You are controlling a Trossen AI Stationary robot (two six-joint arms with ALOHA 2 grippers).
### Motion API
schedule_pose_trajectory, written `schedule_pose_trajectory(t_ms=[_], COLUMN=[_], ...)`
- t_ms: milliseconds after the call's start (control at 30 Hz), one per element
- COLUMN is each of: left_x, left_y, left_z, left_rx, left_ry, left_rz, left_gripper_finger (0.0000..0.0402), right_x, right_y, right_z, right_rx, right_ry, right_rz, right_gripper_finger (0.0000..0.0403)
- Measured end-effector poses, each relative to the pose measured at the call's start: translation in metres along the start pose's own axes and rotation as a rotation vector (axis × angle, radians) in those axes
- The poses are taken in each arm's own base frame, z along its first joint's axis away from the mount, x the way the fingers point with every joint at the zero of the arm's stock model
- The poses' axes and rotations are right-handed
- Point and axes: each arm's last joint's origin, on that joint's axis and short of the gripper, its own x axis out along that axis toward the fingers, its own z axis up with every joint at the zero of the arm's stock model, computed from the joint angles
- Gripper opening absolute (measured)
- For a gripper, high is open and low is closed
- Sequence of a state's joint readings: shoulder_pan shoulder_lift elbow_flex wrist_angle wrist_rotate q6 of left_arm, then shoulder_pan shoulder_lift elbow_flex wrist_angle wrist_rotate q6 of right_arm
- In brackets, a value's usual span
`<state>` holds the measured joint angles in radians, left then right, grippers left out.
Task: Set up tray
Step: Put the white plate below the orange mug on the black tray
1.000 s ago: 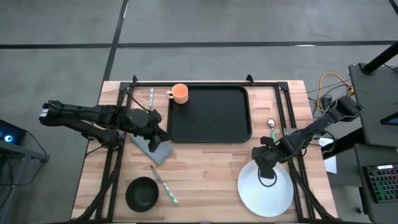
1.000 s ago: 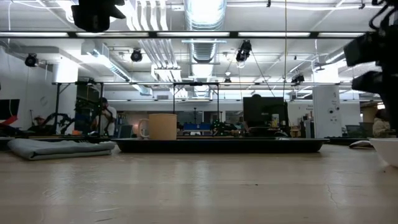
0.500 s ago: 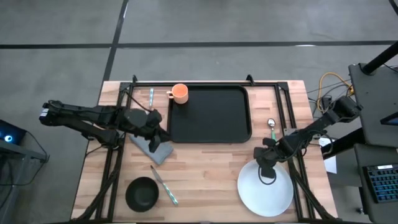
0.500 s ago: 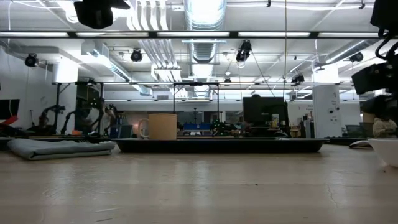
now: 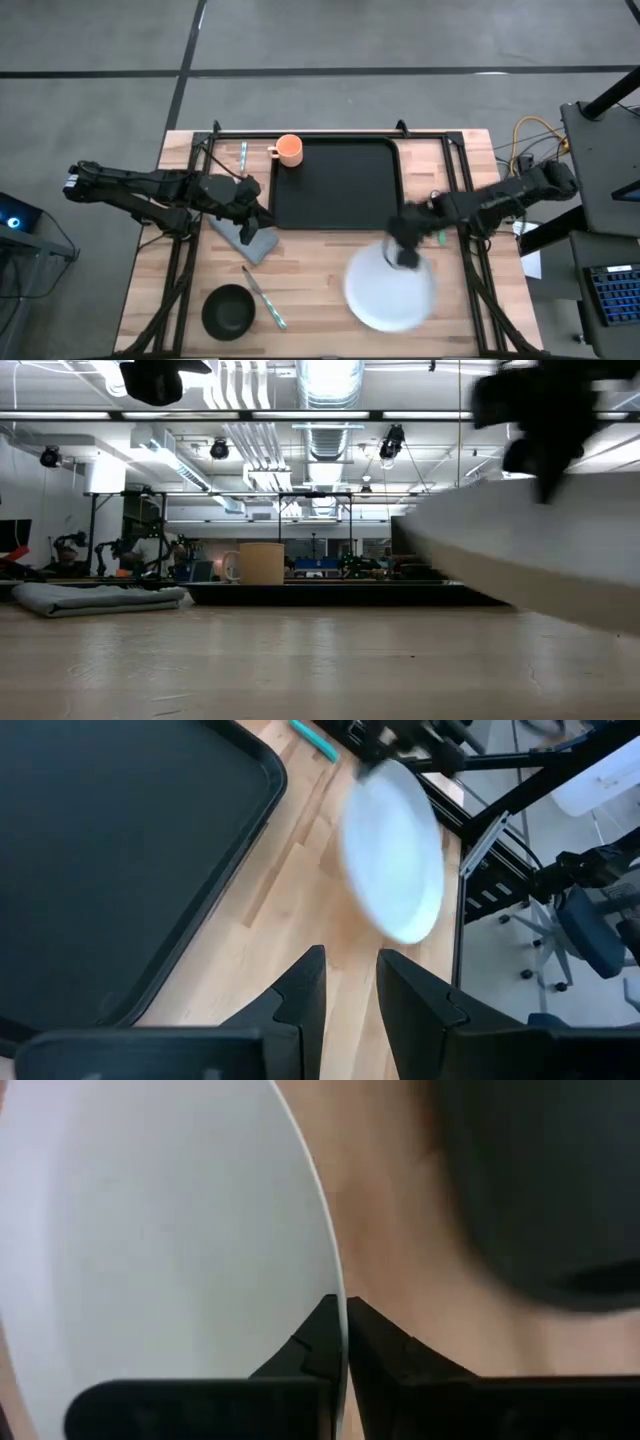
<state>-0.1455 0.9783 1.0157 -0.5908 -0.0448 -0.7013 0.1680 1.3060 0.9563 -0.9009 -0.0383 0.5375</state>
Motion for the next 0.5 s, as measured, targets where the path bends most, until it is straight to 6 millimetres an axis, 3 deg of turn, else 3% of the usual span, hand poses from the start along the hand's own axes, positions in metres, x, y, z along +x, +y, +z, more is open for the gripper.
schedule_pose_trajectory(t_ms=[167,300,500], left_x=[0.0,0.0,0.0], left_y=[0.0,0.0,0.0], left_z=[0.0,0.0,0.0], left_rx=[0.007,0.025,0.043], left_ry=[0.0,0.0,0.0], left_rz=[0.0,0.0,0.0], left_gripper_finger=[0.0073,0.0073,0.0073], right_x=[-0.024,-0.04,-0.016], right_y=[-0.056,-0.108,-0.177], right_z=[0.066,0.096,0.12], right_rx=[0.202,0.287,0.419], right_ry=[-0.162,-0.249,-0.288], right_rz=[0.064,0.029,0.019], right_gripper_finger=[0.0008,0.0008,0.0008])
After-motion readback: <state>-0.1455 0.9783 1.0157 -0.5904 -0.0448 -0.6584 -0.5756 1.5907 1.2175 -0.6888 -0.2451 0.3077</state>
